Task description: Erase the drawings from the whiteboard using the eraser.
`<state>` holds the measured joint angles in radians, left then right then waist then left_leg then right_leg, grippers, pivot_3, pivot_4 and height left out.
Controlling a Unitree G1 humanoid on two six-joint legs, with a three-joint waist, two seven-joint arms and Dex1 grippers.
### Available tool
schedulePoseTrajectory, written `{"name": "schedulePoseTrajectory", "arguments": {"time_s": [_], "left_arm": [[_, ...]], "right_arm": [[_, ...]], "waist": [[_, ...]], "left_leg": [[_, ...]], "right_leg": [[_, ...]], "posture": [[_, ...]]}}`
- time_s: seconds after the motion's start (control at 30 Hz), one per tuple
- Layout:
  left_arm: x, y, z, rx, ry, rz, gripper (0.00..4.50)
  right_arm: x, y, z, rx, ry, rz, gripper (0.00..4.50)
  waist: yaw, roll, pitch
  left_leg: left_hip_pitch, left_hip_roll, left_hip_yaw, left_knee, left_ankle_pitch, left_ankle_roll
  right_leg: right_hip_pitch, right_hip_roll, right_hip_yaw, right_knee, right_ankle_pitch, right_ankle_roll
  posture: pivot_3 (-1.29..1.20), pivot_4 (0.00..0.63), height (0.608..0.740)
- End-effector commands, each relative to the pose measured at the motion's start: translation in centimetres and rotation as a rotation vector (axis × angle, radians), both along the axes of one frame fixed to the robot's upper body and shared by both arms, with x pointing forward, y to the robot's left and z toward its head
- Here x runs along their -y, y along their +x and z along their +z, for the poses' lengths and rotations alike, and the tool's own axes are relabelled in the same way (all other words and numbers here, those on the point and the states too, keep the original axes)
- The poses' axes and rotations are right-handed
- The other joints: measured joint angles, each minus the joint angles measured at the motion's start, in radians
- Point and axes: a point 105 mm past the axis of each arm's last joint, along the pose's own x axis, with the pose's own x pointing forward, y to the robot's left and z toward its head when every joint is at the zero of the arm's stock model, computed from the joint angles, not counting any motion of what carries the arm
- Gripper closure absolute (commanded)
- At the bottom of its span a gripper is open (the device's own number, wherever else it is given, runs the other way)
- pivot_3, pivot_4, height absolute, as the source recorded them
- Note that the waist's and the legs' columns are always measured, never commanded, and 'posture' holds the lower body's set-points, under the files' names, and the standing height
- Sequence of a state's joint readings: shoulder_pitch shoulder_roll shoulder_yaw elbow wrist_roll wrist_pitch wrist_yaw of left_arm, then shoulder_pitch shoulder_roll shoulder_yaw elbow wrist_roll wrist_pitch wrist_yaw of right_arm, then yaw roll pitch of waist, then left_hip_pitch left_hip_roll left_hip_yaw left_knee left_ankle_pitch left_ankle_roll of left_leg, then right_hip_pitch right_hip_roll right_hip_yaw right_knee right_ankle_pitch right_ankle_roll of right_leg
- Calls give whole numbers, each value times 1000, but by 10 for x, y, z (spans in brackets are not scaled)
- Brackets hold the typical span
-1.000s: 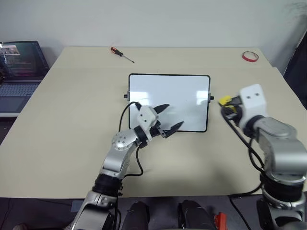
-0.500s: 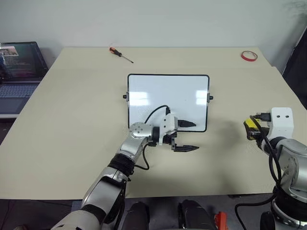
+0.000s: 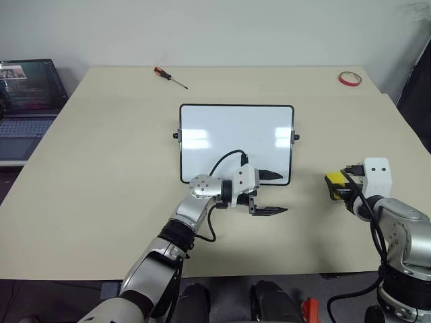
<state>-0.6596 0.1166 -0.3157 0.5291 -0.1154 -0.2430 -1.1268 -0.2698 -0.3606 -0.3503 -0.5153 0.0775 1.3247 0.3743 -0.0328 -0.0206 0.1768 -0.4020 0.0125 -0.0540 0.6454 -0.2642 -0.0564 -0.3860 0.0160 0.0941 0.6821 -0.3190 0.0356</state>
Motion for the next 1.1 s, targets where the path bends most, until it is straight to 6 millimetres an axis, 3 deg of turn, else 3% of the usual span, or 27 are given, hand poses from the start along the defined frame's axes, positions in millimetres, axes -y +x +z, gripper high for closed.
{"name": "schedulePoseTrajectory", "arguments": {"time_s": [0.03,0.3,0.63,0.8,0.93,1.1], "left_arm": [[1,-1,11,33,-24,-1,0],[1,-2,12,23,-22,16,0],[-2,0,11,22,-10,26,0],[-13,-1,14,22,-5,40,0],[-32,-2,16,13,-7,106,0],[-61,0,39,7,-146,338,0]], "right_arm": [[-3,3,7,33,-20,46,3535],[-2,4,-3,2,-25,70,3535],[6,5,-2,3,-50,43,186],[7,4,9,45,-54,33,87],[7,-1,20,93,-48,21,87],[5,-18,44,231,-11,-18,87]], "waist": [[1,0,0],[1,0,0],[1,0,0],[0,0,0],[-1,1,-1],[1,1,-1]], "left_leg": [[0,0,0,0,0,0],[0,0,0,0,0,0],[0,0,0,1,0,0],[0,0,0,1,0,0],[1,1,-1,1,0,0],[1,6,-3,1,0,0]], "right_leg": [[0,0,0,0,0,0],[0,0,0,0,0,0],[0,0,0,1,0,0],[0,0,0,1,0,0],[0,0,1,2,0,0],[0,-1,0,3,0,0]], "posture": [[0,150,740],[0,150,740],[0,150,740],[0,150,740],[0,150,740],[0,150,740]]}}
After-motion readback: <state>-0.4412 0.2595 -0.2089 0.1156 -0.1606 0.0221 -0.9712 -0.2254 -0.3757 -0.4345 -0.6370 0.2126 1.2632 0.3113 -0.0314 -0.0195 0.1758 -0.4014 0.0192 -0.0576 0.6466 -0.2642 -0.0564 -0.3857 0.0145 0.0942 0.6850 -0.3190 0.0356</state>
